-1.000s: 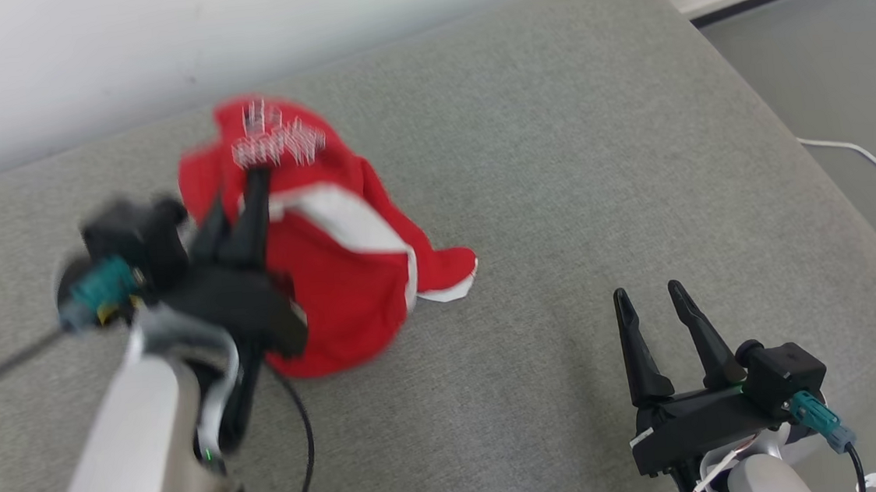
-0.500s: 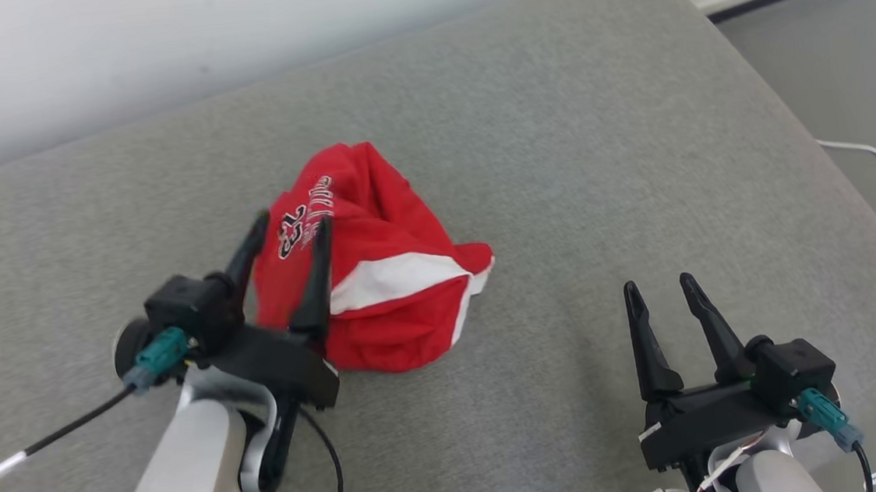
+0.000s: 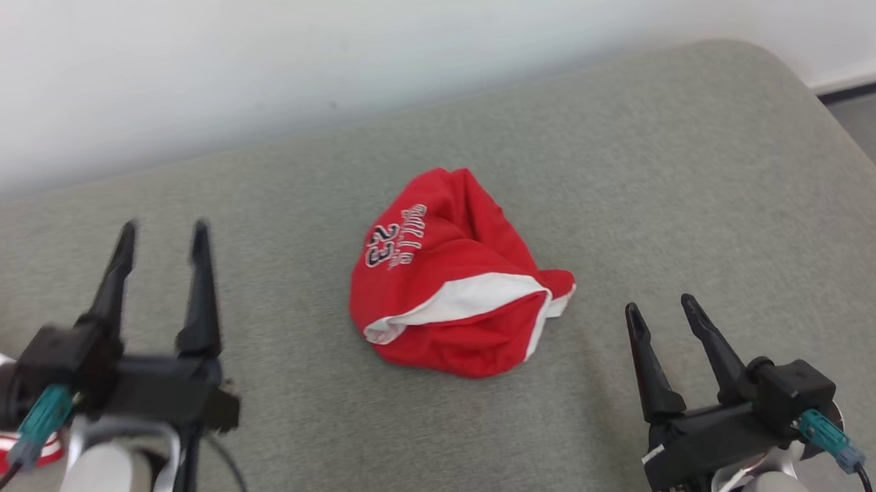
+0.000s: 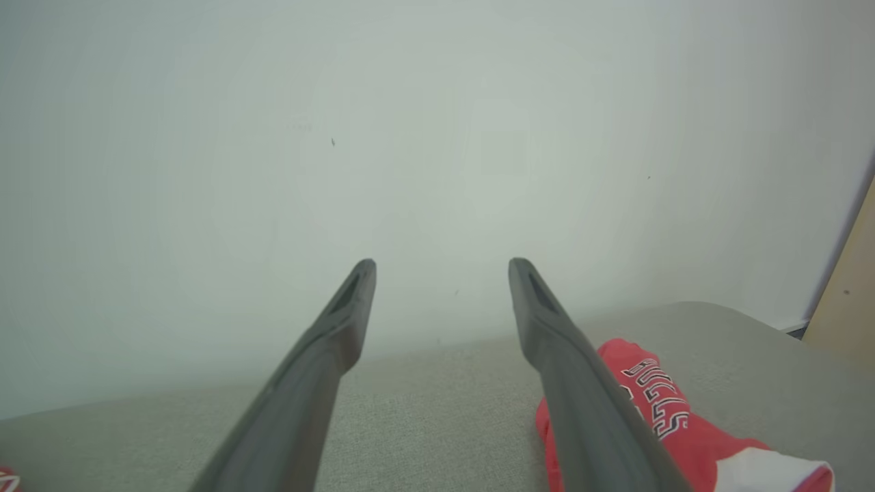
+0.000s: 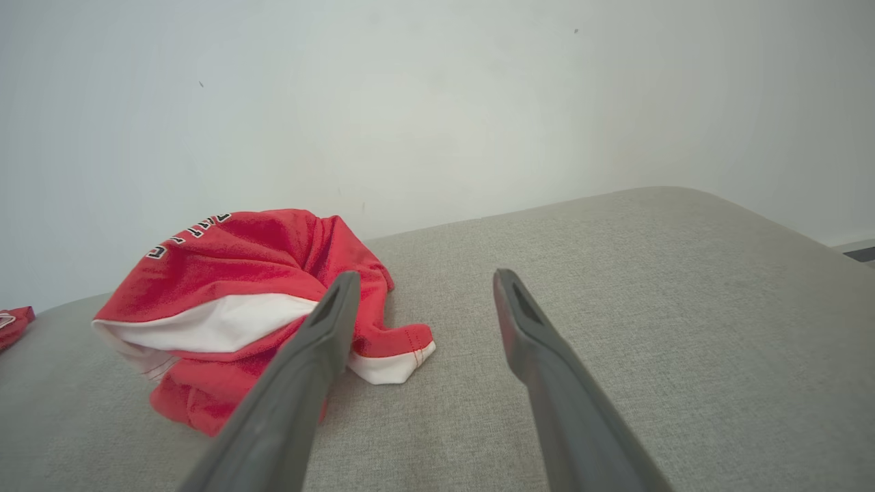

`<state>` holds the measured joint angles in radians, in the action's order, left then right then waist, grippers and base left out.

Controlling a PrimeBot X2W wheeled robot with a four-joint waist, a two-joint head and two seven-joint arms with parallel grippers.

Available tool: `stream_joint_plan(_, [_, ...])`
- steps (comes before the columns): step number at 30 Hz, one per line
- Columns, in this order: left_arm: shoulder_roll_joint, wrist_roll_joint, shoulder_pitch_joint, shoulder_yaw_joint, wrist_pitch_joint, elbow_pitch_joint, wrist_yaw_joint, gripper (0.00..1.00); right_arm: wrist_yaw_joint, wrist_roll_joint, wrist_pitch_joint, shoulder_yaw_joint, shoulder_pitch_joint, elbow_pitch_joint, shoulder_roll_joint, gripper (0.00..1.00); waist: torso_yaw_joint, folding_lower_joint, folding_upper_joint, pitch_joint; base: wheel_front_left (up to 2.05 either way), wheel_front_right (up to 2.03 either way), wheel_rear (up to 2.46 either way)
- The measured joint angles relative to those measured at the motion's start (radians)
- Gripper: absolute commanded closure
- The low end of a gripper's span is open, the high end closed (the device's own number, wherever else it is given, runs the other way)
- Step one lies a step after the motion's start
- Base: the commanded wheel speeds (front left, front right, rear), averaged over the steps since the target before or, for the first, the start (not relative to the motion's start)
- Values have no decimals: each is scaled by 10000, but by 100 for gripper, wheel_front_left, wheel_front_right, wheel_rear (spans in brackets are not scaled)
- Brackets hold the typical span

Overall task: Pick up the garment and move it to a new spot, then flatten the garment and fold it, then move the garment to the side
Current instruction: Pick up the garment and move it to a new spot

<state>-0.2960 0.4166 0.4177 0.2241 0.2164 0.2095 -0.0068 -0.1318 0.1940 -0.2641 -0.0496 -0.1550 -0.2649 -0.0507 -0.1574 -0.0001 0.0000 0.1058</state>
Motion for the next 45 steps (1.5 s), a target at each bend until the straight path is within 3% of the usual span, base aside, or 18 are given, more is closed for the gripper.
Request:
stream_joint_plan(7, [-522, -4, -1565, -882, 345, -721, 508, 0, 0, -23, 0, 54, 205, 21, 0, 0, 566, 0, 0, -364, 0, 0, 0])
stream_joint_plan(14, [-437, -307, -3083, -1254, 435, -1103, 773, 0, 0, -59, 0, 111, 380, -61, -2, 0, 910, -1, 0, -697, 0, 0, 0])
stream_joint_plan(19, [-180, -479, -3799, -1158, 460, -1087, 686, 0, 0, -127, 0, 155, 481, -146, -6, 0, 1102, -1, 0, -932, 0, 0, 0])
stream_joint_plan(28, [510, -564, -4770, -2111, 462, -1383, 629, 0, 0, -205, 0, 198, 530, -322, -2, 0, 1274, 0, 0, -1201, 0, 0, 0])
stream_joint_plan(39, [251, -1091, -4995, -2063, 462, -779, 318, 0, 0, -337, 0, 224, 573, -523, -2, 0, 1361, 0, 1, -1352, 0, 0, 0])
stream_joint_plan(45, [75, -1081, -4975, -1841, 430, -550, -104, 0, 0, -460, 0, 234, 574, -685, -2, 0, 1387, 0, 1, -1352, 0, 0, 0])
